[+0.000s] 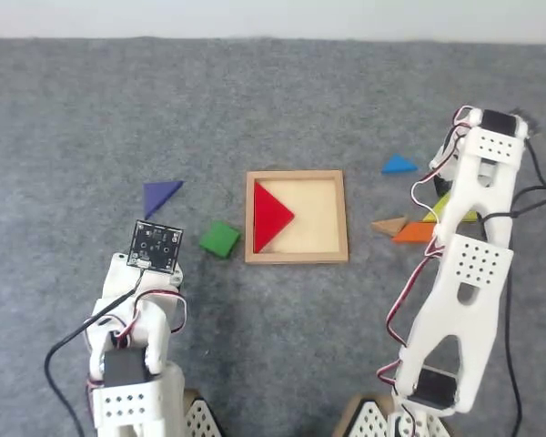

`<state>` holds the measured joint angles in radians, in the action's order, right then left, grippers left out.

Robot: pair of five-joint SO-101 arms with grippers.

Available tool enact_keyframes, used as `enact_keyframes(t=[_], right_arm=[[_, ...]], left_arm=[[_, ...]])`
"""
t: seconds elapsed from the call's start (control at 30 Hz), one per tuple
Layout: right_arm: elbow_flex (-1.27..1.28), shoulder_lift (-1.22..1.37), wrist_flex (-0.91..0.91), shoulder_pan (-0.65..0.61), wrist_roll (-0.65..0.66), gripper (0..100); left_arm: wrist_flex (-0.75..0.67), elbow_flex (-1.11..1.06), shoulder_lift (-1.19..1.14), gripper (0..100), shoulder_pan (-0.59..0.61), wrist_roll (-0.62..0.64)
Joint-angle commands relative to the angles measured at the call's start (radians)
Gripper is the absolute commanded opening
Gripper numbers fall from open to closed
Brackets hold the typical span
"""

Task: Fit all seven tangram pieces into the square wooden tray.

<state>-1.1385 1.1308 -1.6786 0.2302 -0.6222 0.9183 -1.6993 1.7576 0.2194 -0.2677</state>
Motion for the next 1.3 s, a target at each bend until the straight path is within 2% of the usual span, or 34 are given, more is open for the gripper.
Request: enact_keyframes(t=[0.0,0.2,0.53,0.7,1.0,1.13,1.27], right_arm=[[-0.075,-0.022,0.005,0.019,0.023,42.0],[-0.081,0.012,0.028,0.021,0.023,36.2],[-0.081,0.035,0.028,0.022,0.025,36.1],[-0.077,0.035,0.065,0.021,0.103,36.1],[-0.075,0.036,0.059,0.019,0.106,36.0],[-0.075,0.036,0.059,0.019,0.109,31.1],[-0.075,0.036,0.059,0.019,0.114,30.7]], left_arm=[[0.005,0.015,0.025,1,0.005,-0.009],[0.005,0.015,0.025,1,0.005,-0.009],[0.005,0.015,0.025,1,0.005,-0.009],[0.005,0.015,0.025,1,0.005,-0.009],[0.005,0.015,0.025,1,0.005,-0.011],[0.005,0.015,0.025,1,0.005,-0.011],[0.005,0.015,0.025,1,0.005,-0.011]])
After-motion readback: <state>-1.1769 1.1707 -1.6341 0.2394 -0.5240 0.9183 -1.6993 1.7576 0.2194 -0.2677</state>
